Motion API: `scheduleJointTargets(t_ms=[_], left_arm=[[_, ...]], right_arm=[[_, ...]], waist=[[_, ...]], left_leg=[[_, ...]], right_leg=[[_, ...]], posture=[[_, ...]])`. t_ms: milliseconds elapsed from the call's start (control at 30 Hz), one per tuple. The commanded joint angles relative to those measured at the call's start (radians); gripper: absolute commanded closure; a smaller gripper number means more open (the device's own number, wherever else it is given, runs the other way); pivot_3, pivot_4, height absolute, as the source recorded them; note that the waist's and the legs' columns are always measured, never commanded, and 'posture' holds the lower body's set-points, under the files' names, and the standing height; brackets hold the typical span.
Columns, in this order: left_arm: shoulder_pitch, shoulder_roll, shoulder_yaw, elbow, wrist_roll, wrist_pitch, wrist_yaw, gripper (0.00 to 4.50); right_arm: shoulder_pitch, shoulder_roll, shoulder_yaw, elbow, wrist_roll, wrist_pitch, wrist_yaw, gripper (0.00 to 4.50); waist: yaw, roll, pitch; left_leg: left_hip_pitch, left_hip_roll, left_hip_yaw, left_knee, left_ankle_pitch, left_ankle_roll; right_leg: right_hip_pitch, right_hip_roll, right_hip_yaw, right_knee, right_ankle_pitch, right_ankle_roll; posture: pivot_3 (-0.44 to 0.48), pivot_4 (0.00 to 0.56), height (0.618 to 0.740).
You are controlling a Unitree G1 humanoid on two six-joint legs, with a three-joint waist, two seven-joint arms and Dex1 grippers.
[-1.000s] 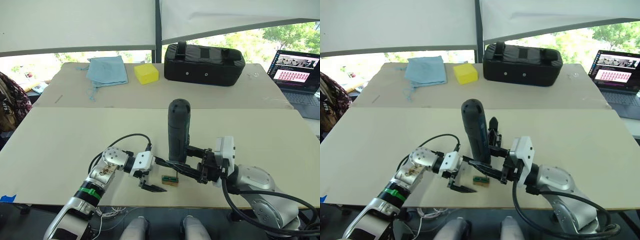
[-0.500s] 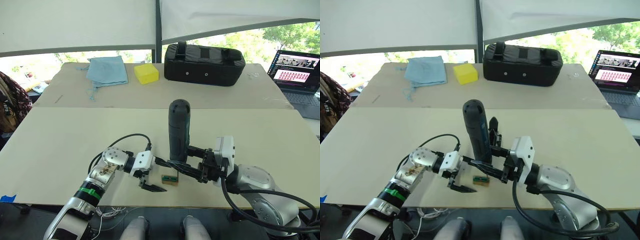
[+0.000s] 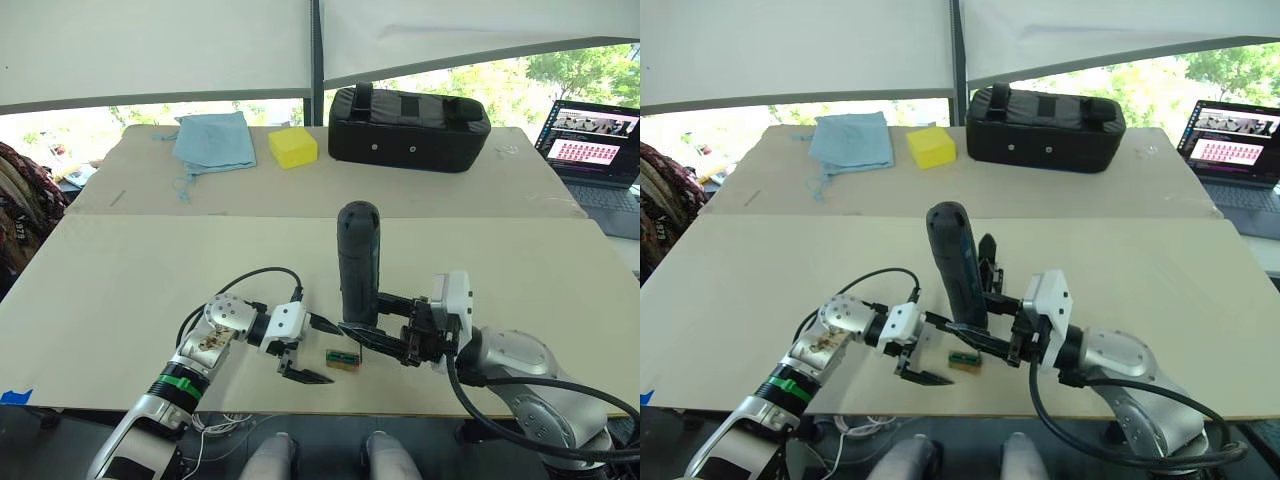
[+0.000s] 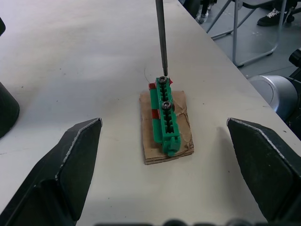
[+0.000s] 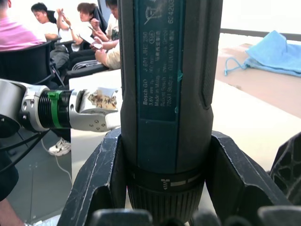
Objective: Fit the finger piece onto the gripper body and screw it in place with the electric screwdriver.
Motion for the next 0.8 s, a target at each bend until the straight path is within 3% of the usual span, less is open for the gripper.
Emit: scheduleJointTargets(t_ms=[33, 400, 800], left_arm=[[0.002, 0.001, 0.002, -0.021, -0.007, -0.018, 0.002, 0.0], [-0.001, 0.003, 0.0, -0.022, -0.008, -0.014, -0.004, 0.0], [-0.014, -0.002, 0.001, -0.011, -0.004, -0.018, -0.002, 0.0]], right_arm=[[-0.006, 0.001, -0.028, -0.04, 0.03, -0.016, -0.001, 2.58], [-0.038, 0.012, -0.068, -0.071, 0.105, 0.017, -0.04, 2.58], [-0.047, 0.034, -0.018, -0.042, 0.051, -0.008, -0.048, 2.58]], waist=[[0.0, 0.0, 0.0], [0.0, 0.0, 0.0], [0.001, 0.0, 0.0]], left_leg=[[0.0, 0.0, 0.0, 0.0, 0.0, 0.0], [0.0, 0.0, 0.0, 0.0, 0.0, 0.0], [0.0, 0.0, 0.0, 0.0, 0.0, 0.0]], right_leg=[[0.0, 0.0, 0.0, 0.0, 0.0, 0.0], [0.0, 0.0, 0.0, 0.0, 0.0, 0.0], [0.0, 0.0, 0.0, 0.0, 0.0, 0.0]], posture=[[0.0, 0.15, 0.74], [0.0, 0.15, 0.74], [0.0, 0.15, 0.74]])
